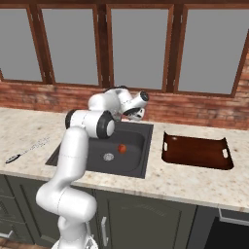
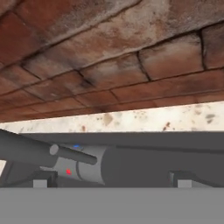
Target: Pick up all produce items and place them in the sink. Turn on the sink faucet to wash them. Then turn the sink off and put them in the tray.
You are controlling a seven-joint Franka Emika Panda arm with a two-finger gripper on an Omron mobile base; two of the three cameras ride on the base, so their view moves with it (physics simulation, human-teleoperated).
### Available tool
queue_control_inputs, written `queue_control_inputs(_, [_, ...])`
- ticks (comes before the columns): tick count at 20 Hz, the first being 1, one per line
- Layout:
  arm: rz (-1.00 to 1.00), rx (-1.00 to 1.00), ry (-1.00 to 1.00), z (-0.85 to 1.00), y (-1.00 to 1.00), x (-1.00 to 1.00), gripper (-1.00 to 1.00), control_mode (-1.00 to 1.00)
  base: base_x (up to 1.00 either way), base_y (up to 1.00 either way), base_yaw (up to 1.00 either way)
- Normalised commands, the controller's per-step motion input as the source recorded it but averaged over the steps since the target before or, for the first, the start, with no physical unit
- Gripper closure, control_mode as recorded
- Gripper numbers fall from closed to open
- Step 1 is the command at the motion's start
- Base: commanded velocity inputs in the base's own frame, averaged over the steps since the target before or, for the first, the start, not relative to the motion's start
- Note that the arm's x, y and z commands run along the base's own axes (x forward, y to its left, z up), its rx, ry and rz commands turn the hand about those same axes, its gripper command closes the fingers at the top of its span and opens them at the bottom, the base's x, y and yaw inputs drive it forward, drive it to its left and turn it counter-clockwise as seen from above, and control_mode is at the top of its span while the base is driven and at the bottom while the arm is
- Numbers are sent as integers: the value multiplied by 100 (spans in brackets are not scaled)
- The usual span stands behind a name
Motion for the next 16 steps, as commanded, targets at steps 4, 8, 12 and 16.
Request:
queue_control_inputs(4, [5, 4, 0, -7, 0, 15, -100, -100, 0, 0, 0])
queue_control_inputs(8, [6, 3, 0, -6, 0, 13, -100, -100, 0, 0, 0])
queue_control_inputs(12, [6, 2, 0, -9, 0, 1, -100, -100, 0, 0, 0])
queue_control_inputs(16, [7, 1, -1, -10, 0, 0, -100, -100, 0, 0, 0])
